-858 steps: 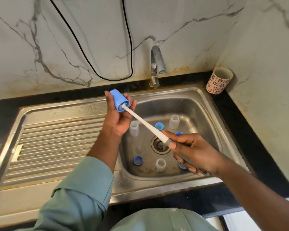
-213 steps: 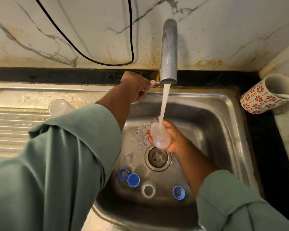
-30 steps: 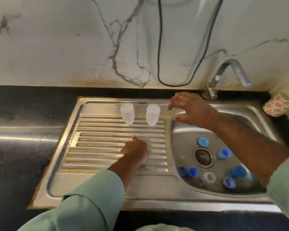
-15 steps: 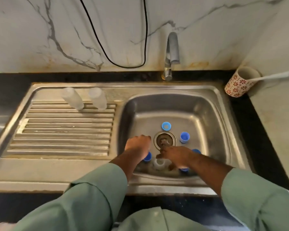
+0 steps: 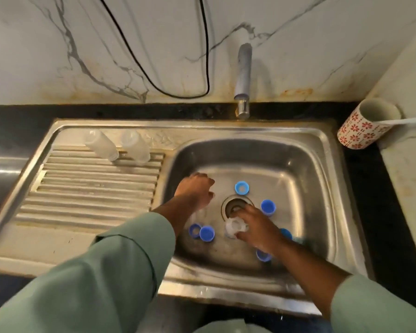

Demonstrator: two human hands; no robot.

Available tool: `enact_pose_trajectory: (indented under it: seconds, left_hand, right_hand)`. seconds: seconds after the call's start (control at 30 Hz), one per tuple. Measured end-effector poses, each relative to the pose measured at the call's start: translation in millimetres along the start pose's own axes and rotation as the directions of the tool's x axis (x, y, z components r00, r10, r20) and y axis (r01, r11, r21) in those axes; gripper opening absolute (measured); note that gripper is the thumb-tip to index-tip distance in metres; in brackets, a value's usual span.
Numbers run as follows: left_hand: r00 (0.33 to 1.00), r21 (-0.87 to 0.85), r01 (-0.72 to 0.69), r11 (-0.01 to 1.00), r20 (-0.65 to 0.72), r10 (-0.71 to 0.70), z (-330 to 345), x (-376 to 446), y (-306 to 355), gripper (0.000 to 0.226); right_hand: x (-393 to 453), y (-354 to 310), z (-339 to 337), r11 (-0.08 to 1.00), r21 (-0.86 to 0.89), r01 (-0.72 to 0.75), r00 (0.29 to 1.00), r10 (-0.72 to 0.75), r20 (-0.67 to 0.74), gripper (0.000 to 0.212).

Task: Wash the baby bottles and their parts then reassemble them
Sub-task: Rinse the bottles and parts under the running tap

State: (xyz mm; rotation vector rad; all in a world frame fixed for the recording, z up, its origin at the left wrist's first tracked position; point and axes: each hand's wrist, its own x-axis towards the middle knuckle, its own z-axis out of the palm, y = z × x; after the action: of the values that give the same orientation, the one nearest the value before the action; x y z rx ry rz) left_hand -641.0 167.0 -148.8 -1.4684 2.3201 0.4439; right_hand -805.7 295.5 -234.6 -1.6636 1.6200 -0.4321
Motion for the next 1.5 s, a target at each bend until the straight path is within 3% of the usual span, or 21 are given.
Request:
enact_pose_trajectory:
  seconds: [0.07, 0.17, 0.3, 0.4, 0.53, 0.77, 0.97, 1.07, 1.13, 1.27, 1.33, 1.43, 1.5]
  left_hand:
    - [0.996, -0.058, -0.022, 0.998, -0.085, 0.017, -30, 28, -5, 0.045]
    - [0.930, -0.289, -0.130, 0.949, -0.367, 0.016, -79, 65, -3, 0.045]
    - [0.821, -0.388, -0.326, 0.862, -0.569, 0.054, -133, 92, 28, 0.060]
    - [0.860, -0.461, -0.338, 0.821, -0.505, 0.070, -146, 102, 49, 0.045]
    - [0.929, -0.532, -0.254, 0.808, -0.367, 0.050, -126, 116, 57, 0.036]
    - [0.920, -0.564, -0.167, 0.808, -0.384, -0.078, -124, 102, 42, 0.017]
    - [0.970, -0.322, -0.054, 0.945, -0.242, -0.027, -142, 101, 37, 0.022]
    - [0.979, -0.205, -0.050, 0.978, -0.204, 0.007, -152, 108, 38, 0.026]
    - [0.982, -0.144, -0.049, 0.988, -0.190, 0.021, -157, 114, 37, 0.029]
    - [0.989, -0.129, -0.037, 0.991, -0.145, 0.018, -164, 119, 39, 0.035]
    - [0.988, -0.152, -0.032, 0.988, -0.151, 0.009, -165, 118, 41, 0.034]
    - [0.988, -0.205, -0.014, 0.979, -0.152, -0.018, -162, 115, 42, 0.033]
    - [0.989, -0.242, -0.002, 0.970, -0.147, -0.034, -161, 117, 40, 0.035]
  right_hand:
    - [13, 1, -20, 0.997, 0.078, -0.012, 0.988, 0.024, -0.152, 0.053]
    - [41, -5, -47, 0.962, 0.271, 0.016, 0.944, 0.075, -0.323, 0.051]
    - [77, -23, -80, 0.814, 0.572, 0.101, 0.923, 0.139, -0.360, 0.054]
    - [93, -28, -93, 0.745, 0.655, 0.126, 0.935, 0.132, -0.330, 0.050]
    - [108, -24, -90, 0.769, 0.639, 0.035, 0.924, 0.219, -0.314, 0.045]
    - [117, -24, -93, 0.771, 0.633, 0.076, 0.911, 0.204, -0.358, 0.048]
    - [114, -15, -90, 0.871, 0.491, -0.013, 0.927, 0.195, -0.321, 0.045]
    - [112, -11, -87, 0.875, 0.476, -0.087, 0.940, 0.231, -0.252, 0.048]
    - [113, -5, -79, 0.863, 0.494, -0.102, 0.921, 0.269, -0.281, 0.046]
    - [112, 2, -59, 0.690, 0.708, -0.151, 0.882, 0.417, -0.218, 0.035]
    - [114, 2, -59, 0.510, 0.853, -0.107, 0.826, 0.523, -0.209, 0.029]
    - [118, -8, -64, 0.190, 0.979, -0.076, 0.815, 0.577, -0.049, 0.018]
    - [123, -10, -67, 0.120, 0.987, -0.108, 0.847, 0.530, 0.029, 0.017]
